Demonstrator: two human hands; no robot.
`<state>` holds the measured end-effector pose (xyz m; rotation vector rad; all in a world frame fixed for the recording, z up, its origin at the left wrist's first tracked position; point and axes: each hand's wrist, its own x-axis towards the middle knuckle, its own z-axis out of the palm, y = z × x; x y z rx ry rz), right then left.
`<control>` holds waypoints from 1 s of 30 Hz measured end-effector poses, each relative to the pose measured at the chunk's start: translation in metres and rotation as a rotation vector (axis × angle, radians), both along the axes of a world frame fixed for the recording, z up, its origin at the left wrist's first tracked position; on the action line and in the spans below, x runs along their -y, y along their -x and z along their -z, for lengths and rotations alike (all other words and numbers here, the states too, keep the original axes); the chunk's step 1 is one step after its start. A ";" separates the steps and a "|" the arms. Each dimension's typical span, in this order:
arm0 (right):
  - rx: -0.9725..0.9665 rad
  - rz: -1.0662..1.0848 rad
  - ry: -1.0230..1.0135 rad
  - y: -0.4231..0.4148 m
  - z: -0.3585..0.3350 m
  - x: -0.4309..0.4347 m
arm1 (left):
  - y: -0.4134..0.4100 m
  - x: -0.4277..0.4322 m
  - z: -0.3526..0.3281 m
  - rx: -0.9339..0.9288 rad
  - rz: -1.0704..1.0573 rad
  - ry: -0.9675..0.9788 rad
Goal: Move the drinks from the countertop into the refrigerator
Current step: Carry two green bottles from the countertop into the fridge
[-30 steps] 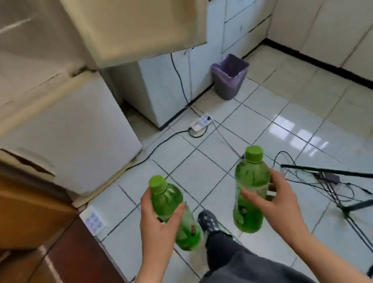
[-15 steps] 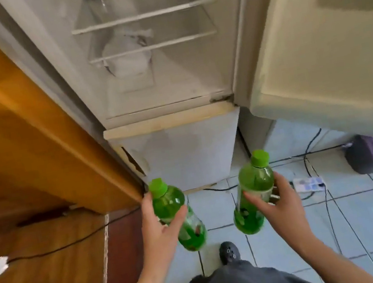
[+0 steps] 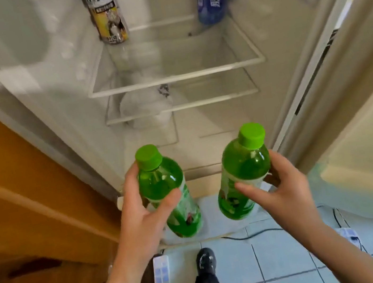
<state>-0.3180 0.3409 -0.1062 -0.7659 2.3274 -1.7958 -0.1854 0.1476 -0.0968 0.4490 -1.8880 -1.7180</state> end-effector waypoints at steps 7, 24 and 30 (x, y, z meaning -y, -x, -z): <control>-0.246 0.175 0.243 0.082 -0.084 0.067 | 0.109 0.076 -0.092 -0.270 0.202 0.133; -0.351 0.232 0.016 0.235 -0.134 0.180 | 0.299 0.145 -0.129 -0.259 0.166 0.257; -0.352 0.206 -0.024 0.255 -0.123 0.182 | 0.327 0.152 -0.124 -0.212 0.153 0.261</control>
